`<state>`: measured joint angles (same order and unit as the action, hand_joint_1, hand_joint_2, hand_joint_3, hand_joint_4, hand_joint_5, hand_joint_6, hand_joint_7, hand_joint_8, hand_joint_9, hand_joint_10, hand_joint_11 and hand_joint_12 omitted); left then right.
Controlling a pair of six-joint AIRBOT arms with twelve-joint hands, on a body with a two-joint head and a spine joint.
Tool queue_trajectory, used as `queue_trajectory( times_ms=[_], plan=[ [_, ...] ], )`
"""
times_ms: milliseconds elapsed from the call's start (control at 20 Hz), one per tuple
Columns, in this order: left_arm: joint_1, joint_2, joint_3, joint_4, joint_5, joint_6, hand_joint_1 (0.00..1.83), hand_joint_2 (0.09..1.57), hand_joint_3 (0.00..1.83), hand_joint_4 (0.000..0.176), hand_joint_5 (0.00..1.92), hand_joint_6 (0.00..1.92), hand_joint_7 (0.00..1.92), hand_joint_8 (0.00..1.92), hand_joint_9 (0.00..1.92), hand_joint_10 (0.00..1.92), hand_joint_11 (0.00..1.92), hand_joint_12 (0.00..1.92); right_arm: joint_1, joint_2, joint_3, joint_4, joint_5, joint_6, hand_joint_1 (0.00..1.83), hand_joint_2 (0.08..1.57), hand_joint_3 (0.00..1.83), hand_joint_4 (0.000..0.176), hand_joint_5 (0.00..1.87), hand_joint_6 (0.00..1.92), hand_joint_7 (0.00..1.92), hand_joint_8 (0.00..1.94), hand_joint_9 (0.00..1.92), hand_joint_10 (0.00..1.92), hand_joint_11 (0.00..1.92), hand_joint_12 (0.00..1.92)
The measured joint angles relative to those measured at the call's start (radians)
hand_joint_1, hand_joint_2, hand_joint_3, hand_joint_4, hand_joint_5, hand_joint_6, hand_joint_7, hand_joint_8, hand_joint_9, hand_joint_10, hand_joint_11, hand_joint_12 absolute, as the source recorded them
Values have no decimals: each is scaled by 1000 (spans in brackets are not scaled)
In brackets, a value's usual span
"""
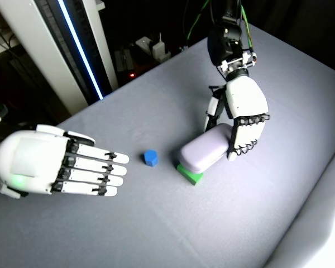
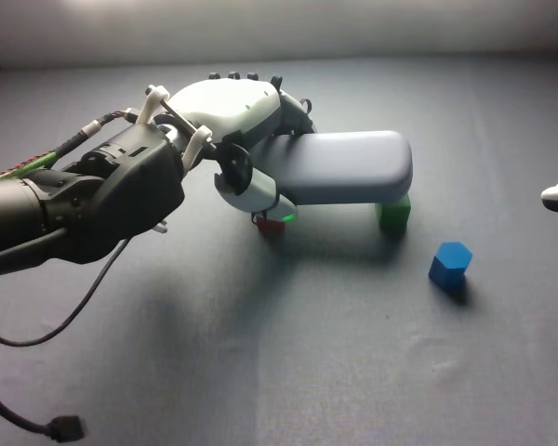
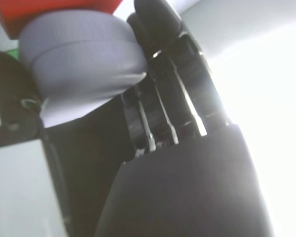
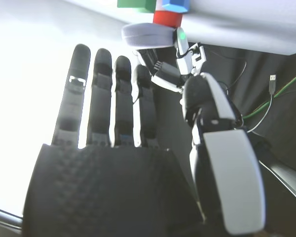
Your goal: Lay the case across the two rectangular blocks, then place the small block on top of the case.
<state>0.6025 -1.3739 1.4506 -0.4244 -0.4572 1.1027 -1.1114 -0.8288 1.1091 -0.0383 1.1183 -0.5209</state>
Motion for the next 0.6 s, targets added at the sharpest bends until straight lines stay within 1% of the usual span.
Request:
queue_trajectory(
  times_ms=[50,100,150,200,250,300,350,500,550,600],
  plan=[
    [0,0,0,-1,-1,0,1258,1115,1,0,962,804,1002,1161,896,689,685,1253,0,-1,0,0,0,0,630,1339,0,0,398,2,404,0,411,1,188,641],
    [0,0,0,-1,-1,0,1258,1115,1,0,962,804,1002,1161,896,689,685,1253,0,-1,0,0,-1,0,630,1339,0,0,398,2,404,0,411,1,188,641],
    [0,0,0,-2,-1,0,1248,1121,2,0,931,873,1000,1148,884,519,638,1113,0,-1,0,0,-2,0,626,1341,0,0,395,1,404,0,413,2,190,641],
    [0,-1,1,-2,-1,0,1211,1040,0,0,858,358,897,570,904,355,611,1038,0,-1,0,0,-2,0,629,1346,2,0,395,1,404,1,416,3,193,642],
    [0,-2,1,-1,-2,1,1146,1002,0,0,854,29,933,83,918,108,577,882,0,-1,0,0,-2,0,619,1345,1,0,396,0,404,0,414,1,182,635],
    [0,-2,1,-1,-2,0,1146,1002,0,0,854,29,933,83,918,108,577,882,0,-1,0,-1,-2,0,619,1345,1,0,396,0,404,0,414,1,182,635],
    [0,-2,1,-2,-1,0,1142,1000,0,0,842,6,926,22,920,52,576,870,0,-1,0,-1,-2,0,602,1345,1,0,394,0,398,0,408,0,178,631],
    [1,-2,1,-3,0,1,1146,954,0,0,790,0,847,0,926,11,579,1144,0,-1,1,-1,-2,0,611,1342,0,0,401,2,404,2,423,6,200,640],
    [1,-2,1,-3,0,1,1135,942,0,0,788,0,854,1,942,13,585,1195,0,-1,1,-1,-2,0,610,1344,1,0,399,1,401,1,420,4,196,637],
    [1,-2,1,-3,0,1,1135,938,0,0,790,1,866,6,955,17,585,1206,0,-1,1,-1,-2,0,609,1344,0,0,399,1,404,2,425,5,202,640]
  ],
)
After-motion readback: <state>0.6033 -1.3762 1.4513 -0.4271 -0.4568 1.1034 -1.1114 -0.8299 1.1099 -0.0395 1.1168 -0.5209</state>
